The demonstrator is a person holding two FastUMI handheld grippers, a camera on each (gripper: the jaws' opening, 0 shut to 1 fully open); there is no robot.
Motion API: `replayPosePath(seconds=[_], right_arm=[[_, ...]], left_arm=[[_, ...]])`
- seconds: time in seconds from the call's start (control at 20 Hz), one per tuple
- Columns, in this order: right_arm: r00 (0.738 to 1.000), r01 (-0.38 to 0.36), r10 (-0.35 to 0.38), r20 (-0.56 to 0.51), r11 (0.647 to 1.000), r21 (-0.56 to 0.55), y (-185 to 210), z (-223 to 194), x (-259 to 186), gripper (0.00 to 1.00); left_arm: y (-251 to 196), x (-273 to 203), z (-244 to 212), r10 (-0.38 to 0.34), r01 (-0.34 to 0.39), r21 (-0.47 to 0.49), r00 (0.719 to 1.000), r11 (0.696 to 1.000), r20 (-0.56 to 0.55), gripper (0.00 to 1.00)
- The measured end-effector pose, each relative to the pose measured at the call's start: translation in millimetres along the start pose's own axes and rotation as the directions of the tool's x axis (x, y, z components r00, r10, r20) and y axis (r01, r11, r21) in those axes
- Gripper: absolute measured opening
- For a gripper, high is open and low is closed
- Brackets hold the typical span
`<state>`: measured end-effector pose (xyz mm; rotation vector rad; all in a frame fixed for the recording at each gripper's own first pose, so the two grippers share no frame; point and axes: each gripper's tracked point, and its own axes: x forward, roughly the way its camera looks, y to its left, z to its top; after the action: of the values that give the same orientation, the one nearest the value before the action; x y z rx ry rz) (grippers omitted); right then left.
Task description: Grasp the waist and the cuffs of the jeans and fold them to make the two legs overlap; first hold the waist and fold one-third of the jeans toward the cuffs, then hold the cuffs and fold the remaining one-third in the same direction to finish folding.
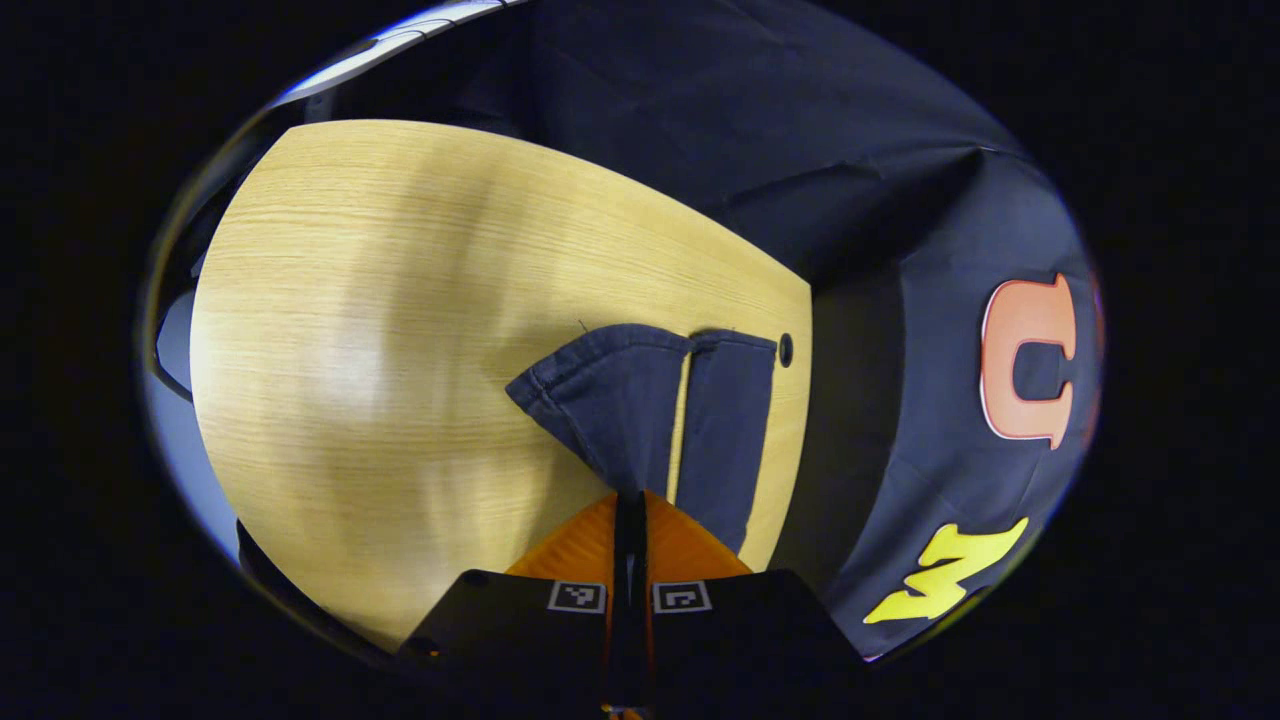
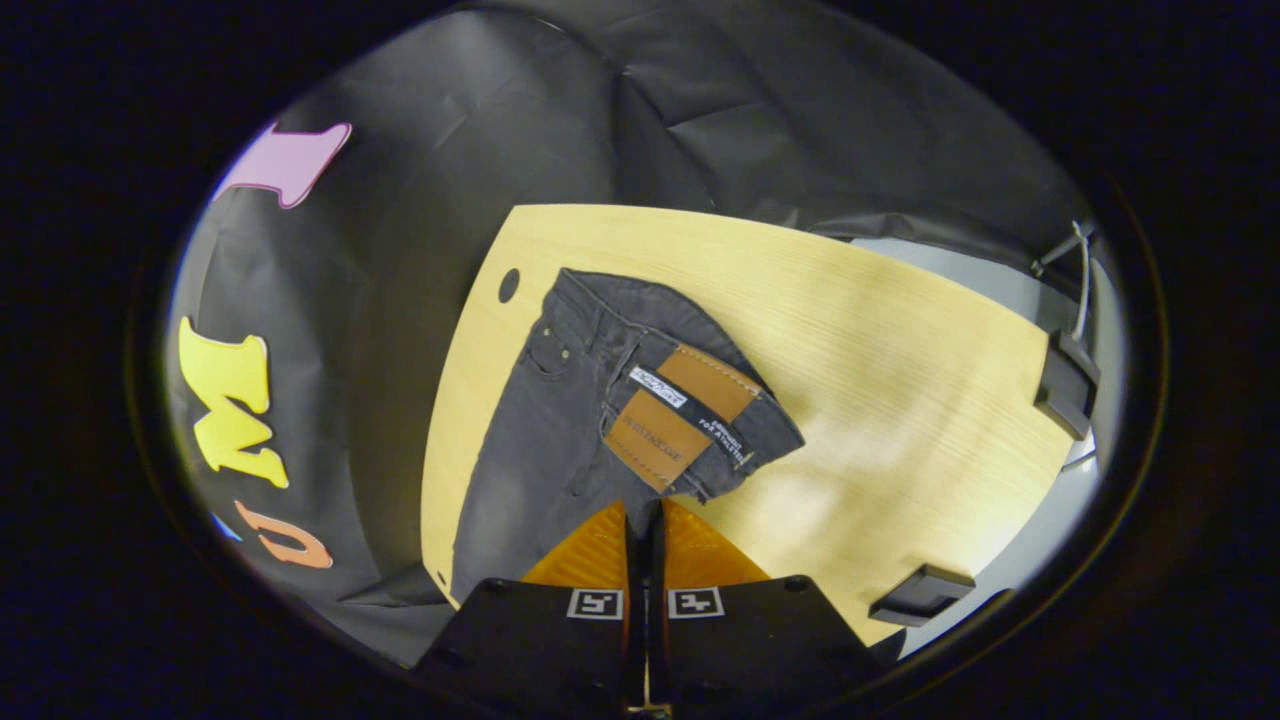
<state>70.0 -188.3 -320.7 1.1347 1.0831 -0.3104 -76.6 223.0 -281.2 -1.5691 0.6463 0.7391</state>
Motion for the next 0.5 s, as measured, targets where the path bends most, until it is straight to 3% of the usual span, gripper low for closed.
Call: replayPosePath(seconds=[0.2,0.3,0.5], right_arm=[[0.998,-0.021,0.022,-0.053,1.0,0.005,62,22,-2,0.02],[0.997,-0.032,0.031,-0.073,0.999,-0.01,96,34,7,0.05],[0.995,-0.032,0.026,-0.091,0.998,-0.059,149,60,44,0.01]], left_arm=[[-37,14,6,-0.002,-0.003,-0.109,0.999,0.994,-0.047,0.03],[-56,27,10,0.013,-0.021,-0.116,0.998,0.993,-0.069,0.03],[-97,71,19,0.065,-0.074,-0.092,0.993,0.993,-0.094,0.03]])
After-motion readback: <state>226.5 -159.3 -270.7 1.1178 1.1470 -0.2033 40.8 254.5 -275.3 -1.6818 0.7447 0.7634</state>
